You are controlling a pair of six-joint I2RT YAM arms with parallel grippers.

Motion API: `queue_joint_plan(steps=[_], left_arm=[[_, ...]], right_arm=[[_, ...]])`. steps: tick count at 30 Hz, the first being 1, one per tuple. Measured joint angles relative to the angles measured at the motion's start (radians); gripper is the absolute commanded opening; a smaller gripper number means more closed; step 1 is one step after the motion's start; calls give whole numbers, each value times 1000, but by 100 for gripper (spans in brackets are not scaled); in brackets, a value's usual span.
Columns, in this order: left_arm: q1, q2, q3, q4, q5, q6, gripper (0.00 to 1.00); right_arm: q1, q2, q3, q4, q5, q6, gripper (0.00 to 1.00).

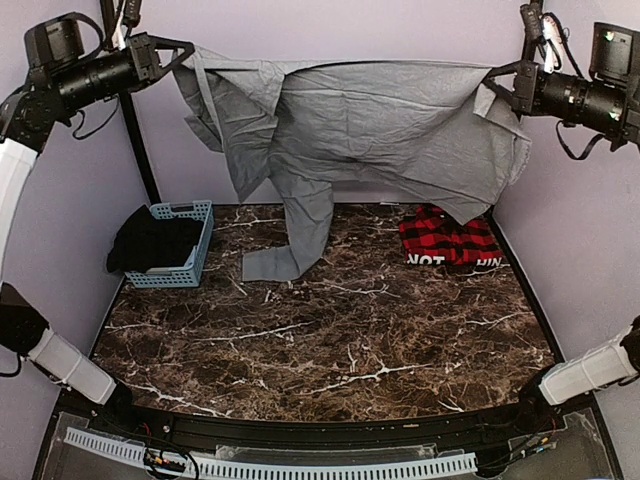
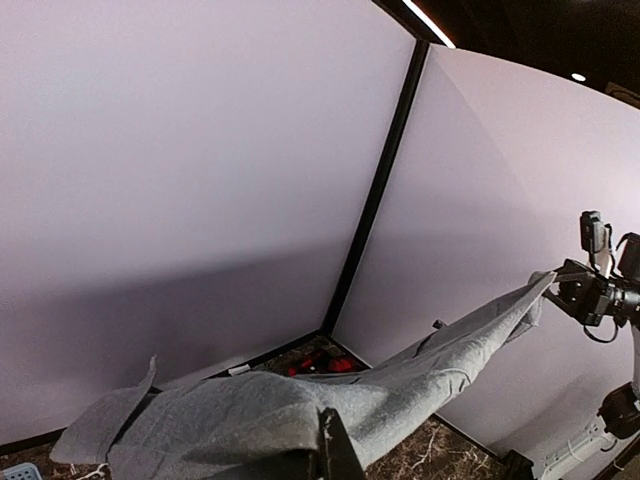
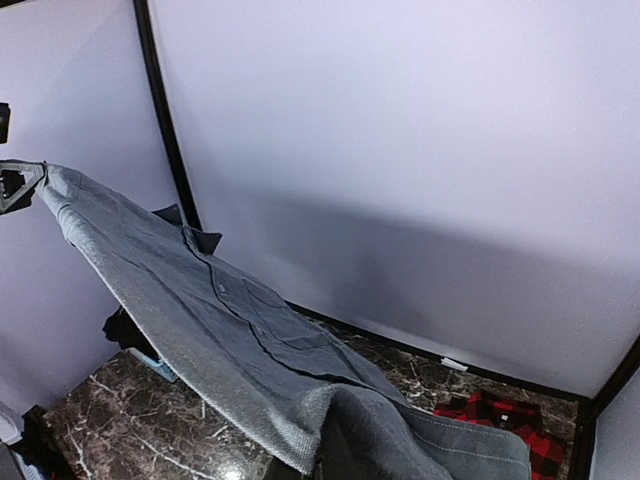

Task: Fold and stack the long sleeve shirts
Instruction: Flatten out the crumpled shirt at the center of the board.

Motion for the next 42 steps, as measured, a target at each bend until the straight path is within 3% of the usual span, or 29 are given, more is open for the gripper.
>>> queue_joint_plan(steps=[4, 11, 18, 24, 29, 35, 42], left_arm=[[-1, -173, -109, -1, 56, 1, 0], [-10, -410, -172, 10, 179, -39, 0], [-11, -444, -171, 61, 262, -98, 0], [-10, -311, -125, 77, 192, -102, 0], [-6, -165, -124, 90, 64, -70, 0], [11, -40, -447, 217, -114, -37, 0], [44, 215, -762, 346, -216, -32, 0]], right_arm=[[1, -68, -31, -7, -146, 25, 0], [12, -197, -103, 30, -428, 111, 0], [18, -235, -127, 70, -532, 174, 0], [16, -212, -107, 55, -381, 175, 0], [10, -148, -130, 54, -161, 148, 0], [-23, -24, -364, 126, 70, 113, 0], [-104, 319, -620, 250, 123, 68, 0]])
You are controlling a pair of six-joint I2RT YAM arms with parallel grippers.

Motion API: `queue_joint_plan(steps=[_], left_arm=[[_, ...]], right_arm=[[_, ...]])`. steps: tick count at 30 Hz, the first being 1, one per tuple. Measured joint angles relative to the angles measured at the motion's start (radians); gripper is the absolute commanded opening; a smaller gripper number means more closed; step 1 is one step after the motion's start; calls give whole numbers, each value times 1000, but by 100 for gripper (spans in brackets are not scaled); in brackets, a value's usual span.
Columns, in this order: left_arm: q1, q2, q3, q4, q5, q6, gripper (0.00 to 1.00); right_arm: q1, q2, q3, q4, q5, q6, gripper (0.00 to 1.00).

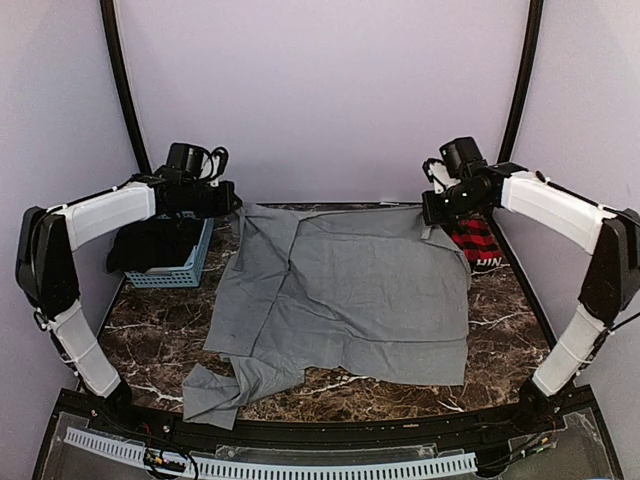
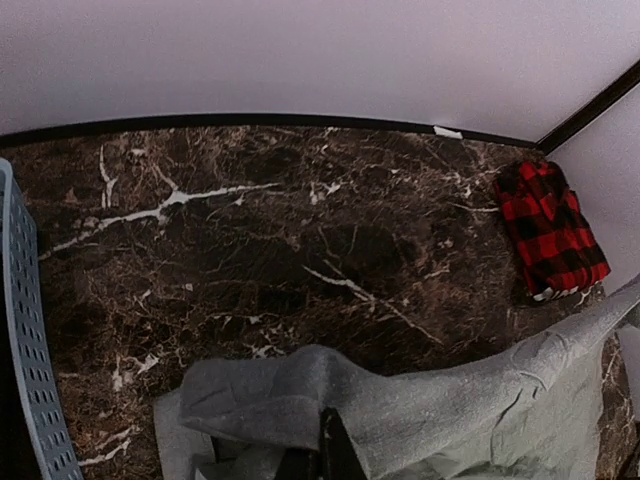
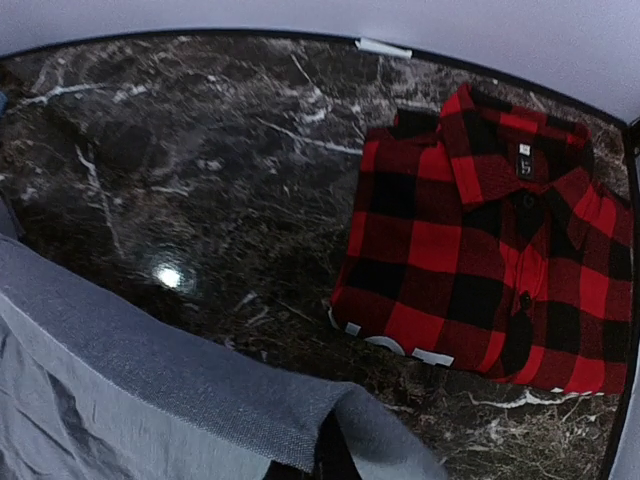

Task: Fold and stack the long sleeve shirts
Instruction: Flatten out the crumpled shirt at the center of the board.

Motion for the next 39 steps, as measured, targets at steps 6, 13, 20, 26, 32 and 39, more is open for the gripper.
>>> queue_joint_plan(steps=[6, 13, 20, 26, 32, 39], left_arm=[[2, 180, -21, 97, -10, -2, 0], [5, 264, 79, 167, -46, 9, 0], [11, 350, 146, 239, -119, 25, 6], [24, 465, 229, 251, -148, 19, 19], [60, 558, 342, 220, -183, -36, 45], [125, 553, 353, 207, -106, -103, 66]], right_arm=[[-10, 240, 10, 48, 51, -58, 0], [-11, 387, 179, 71, 137, -132, 3], [-23, 564, 420, 53, 323, -206, 40], [-53, 713, 618, -8, 509, -238, 47], [-80, 689, 587, -23, 631, -238, 50], [-56, 391, 235, 73, 523, -216, 56]])
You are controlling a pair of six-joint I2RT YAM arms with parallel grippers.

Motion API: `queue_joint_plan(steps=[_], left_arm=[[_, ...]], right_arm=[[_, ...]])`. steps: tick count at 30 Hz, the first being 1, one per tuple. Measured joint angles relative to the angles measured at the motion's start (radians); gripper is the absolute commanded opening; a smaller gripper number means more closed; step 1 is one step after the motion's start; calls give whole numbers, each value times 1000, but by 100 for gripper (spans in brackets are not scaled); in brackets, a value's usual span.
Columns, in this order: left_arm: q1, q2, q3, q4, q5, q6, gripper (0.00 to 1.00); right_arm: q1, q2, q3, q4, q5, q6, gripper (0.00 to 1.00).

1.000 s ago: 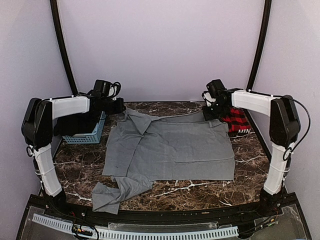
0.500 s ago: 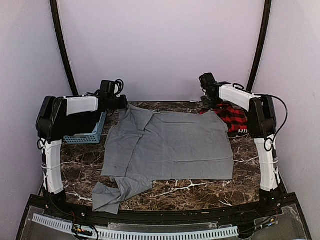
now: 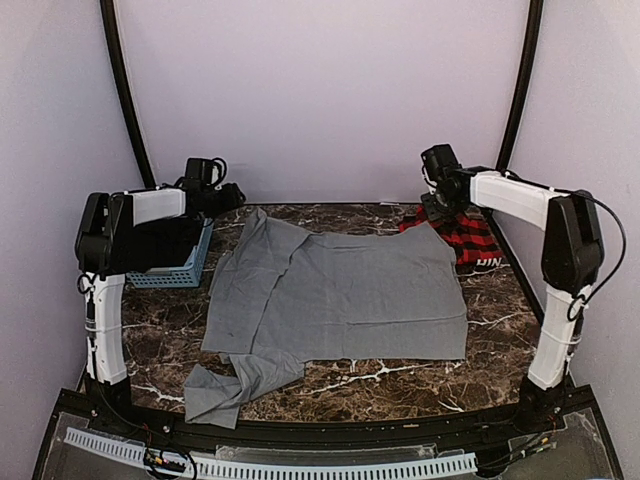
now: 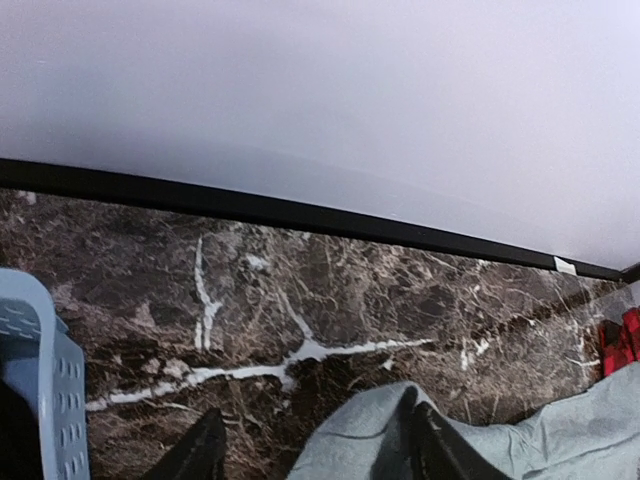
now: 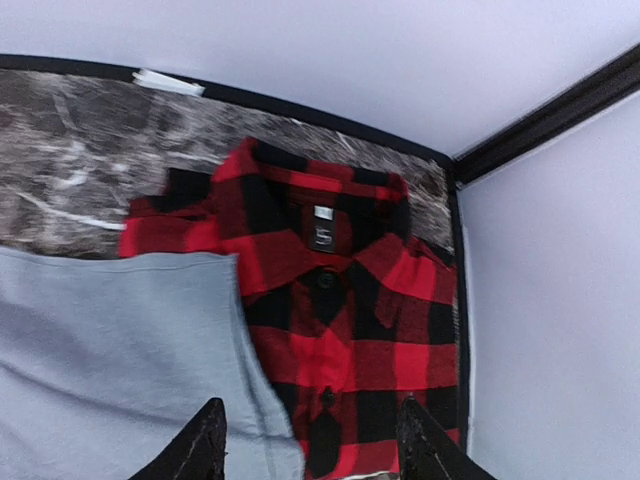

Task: Fold and stack the long sleeve shirts
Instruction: Flatten out the crumpled shirt at the center of the board, then adjust the sleeve at the center of the board.

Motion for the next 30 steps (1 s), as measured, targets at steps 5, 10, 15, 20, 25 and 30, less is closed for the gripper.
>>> queue_joint_plan(steps=[5, 10, 15, 20, 25, 30], left_arm=[[1, -111, -160, 24, 164, -14, 76], [-14, -330, -397, 33, 251, 7, 84], [-57, -475, -524, -1, 175, 85, 85], [-135, -493, -595, -69, 59, 146, 85], [-172, -492, -653, -121, -11, 171, 77], [-171, -490, -672, -138, -54, 183, 64]], right_arm=[[81, -253, -253, 108, -218, 48, 57], [123, -361, -410, 163, -381, 102, 57], [137, -381, -496, 172, -492, 138, 57], [153, -399, -533, 187, -556, 160, 58], [156, -426, -569, 212, -591, 170, 58], [156, -433, -599, 217, -609, 179, 58]])
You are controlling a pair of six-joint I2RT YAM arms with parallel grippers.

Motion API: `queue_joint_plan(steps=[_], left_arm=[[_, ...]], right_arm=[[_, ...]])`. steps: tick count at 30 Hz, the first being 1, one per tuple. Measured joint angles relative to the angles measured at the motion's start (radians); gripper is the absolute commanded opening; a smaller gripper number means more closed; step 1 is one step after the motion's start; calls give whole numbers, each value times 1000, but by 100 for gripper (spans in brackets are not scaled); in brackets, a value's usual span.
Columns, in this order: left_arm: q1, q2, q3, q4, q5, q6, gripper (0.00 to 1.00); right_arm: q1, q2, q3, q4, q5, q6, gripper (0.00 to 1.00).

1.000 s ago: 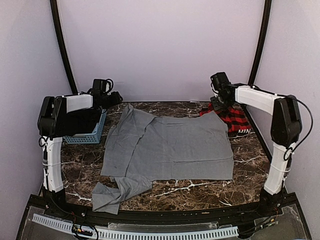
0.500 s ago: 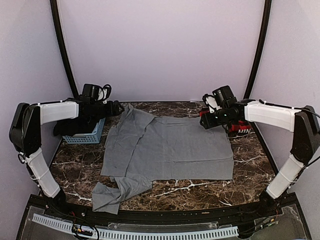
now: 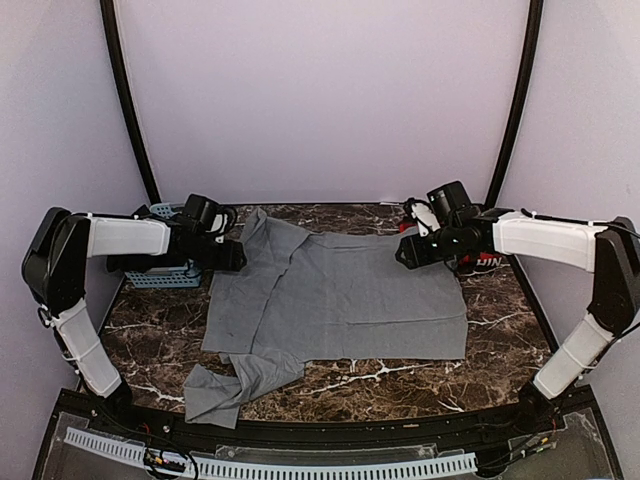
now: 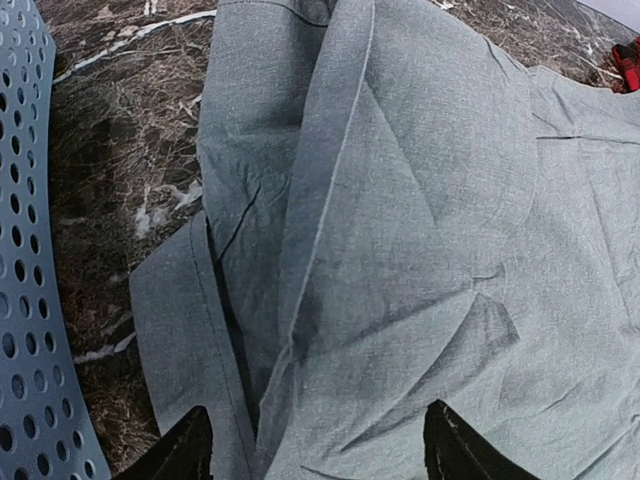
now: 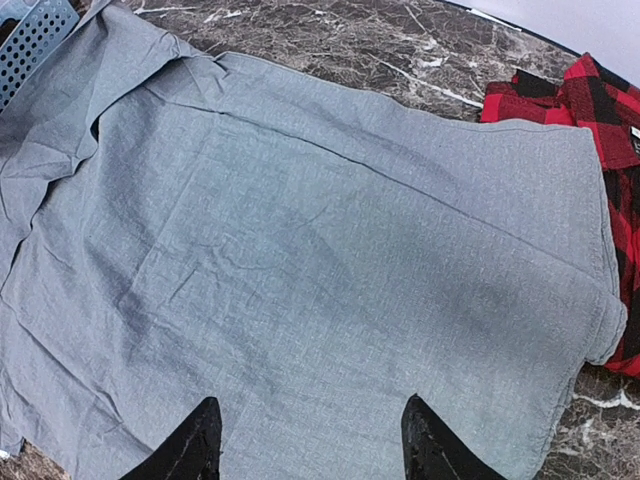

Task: Fold and stack the long sleeve shirts
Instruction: Adjust the sleeve at the center of the board.

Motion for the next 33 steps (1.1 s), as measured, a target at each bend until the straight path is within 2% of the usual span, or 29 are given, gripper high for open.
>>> queue_joint_plan(steps=[6, 8, 10, 14, 21, 27, 33], left_arm=[[1, 26, -2, 5, -7, 11, 41], [1, 45, -2, 11, 1, 16, 31], [1, 71, 0, 18, 12, 21, 17], [1, 127, 26, 22, 50, 24, 1], [13, 135, 156, 35, 195, -12, 0], [100, 74, 226, 176, 414, -171, 0], [182, 167, 420, 309, 529, -304, 3]], right_arm=[[3, 0, -15, 5, -9, 8, 58], [4, 0, -16, 6, -14, 9, 58], [6, 0, -16, 8, -20, 11, 58], [10, 0, -16, 11, -24, 12, 58], [11, -3, -16, 10, -24, 12, 59], [11, -8, -29, 11, -24, 12, 59], [11, -8, -48, 13, -24, 13, 59]])
